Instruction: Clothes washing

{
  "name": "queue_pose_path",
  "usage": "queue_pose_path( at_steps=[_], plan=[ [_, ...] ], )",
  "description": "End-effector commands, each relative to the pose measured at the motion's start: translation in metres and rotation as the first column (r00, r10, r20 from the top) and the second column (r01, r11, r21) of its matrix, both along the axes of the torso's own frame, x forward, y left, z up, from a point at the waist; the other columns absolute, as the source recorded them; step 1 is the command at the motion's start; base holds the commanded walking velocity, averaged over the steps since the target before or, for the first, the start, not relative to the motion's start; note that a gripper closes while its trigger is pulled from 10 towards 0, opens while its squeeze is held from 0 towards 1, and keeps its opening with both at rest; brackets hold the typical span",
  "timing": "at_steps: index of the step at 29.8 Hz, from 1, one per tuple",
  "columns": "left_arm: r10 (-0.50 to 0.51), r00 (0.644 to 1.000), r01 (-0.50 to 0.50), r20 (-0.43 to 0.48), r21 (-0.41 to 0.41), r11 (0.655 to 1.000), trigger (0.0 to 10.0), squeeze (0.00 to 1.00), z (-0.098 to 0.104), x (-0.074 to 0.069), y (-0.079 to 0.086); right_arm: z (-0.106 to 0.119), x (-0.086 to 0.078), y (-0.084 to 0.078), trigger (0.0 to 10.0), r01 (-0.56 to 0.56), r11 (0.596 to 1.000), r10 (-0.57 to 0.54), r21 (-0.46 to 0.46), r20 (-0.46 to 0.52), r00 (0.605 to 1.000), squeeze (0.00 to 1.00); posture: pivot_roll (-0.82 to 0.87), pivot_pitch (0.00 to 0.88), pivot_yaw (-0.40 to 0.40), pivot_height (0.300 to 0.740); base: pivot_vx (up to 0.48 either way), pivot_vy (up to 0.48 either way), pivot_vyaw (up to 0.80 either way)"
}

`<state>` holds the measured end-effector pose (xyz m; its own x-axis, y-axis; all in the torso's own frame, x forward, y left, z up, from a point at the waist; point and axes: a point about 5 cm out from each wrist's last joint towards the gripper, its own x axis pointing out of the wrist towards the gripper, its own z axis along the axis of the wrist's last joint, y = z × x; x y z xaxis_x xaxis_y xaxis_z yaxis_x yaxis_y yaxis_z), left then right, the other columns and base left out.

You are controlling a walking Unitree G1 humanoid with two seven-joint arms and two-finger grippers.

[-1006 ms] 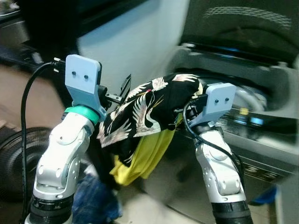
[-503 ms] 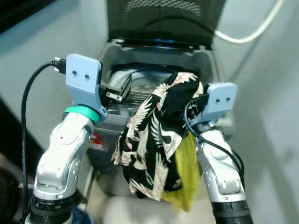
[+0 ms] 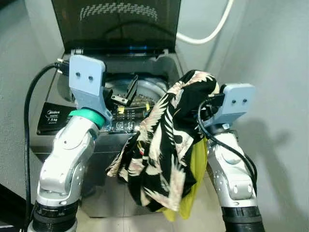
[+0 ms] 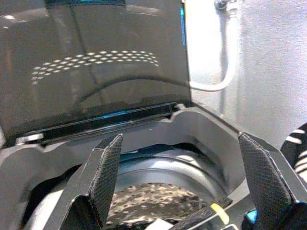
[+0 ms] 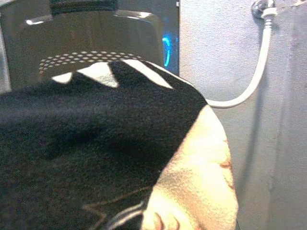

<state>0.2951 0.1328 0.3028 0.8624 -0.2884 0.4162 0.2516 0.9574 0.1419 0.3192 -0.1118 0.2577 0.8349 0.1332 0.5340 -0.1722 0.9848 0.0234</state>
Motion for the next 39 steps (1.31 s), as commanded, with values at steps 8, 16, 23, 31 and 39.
queue_pose_path(
  at_steps=[8,16,23,31,39],
  plan=[
    [0.053,0.998,-0.054,0.042,0.022,0.998,10.0,0.00,0.002,0.000,0.006,0.007,-0.007,0.014,10.0,-0.089,0.996,0.091,-0.027,0.056,0.994,0.00,0.05,0.085,0.050,0.740,0.000,0.000,0.00],
    [0.113,0.992,-0.114,0.059,0.018,0.993,10.0,0.00,0.004,0.004,0.010,0.018,-0.011,0.025,10.0,-0.145,0.988,0.150,-0.055,0.109,0.983,0.00,0.05,0.083,0.047,0.740,0.345,0.000,0.00],
    [0.117,0.991,-0.118,0.059,0.014,0.993,10.0,0.00,0.004,0.004,0.011,0.018,-0.010,0.025,10.0,-0.146,0.988,0.152,-0.057,0.109,0.982,0.00,0.05,0.080,0.040,0.740,0.397,0.000,0.00],
    [0.114,0.992,-0.116,0.059,0.022,0.993,10.0,0.00,0.001,0.004,0.009,0.016,-0.009,0.024,10.0,-0.141,0.988,0.146,-0.059,0.101,0.984,0.00,0.05,0.078,0.041,0.740,0.103,0.000,0.00],
    [0.101,0.993,-0.103,0.056,0.024,0.994,10.0,0.00,0.001,0.004,0.006,0.014,-0.009,0.022,10.0,-0.135,0.989,0.140,-0.057,0.098,0.985,0.00,0.04,0.074,0.045,0.740,0.000,0.000,0.00]
  ],
)
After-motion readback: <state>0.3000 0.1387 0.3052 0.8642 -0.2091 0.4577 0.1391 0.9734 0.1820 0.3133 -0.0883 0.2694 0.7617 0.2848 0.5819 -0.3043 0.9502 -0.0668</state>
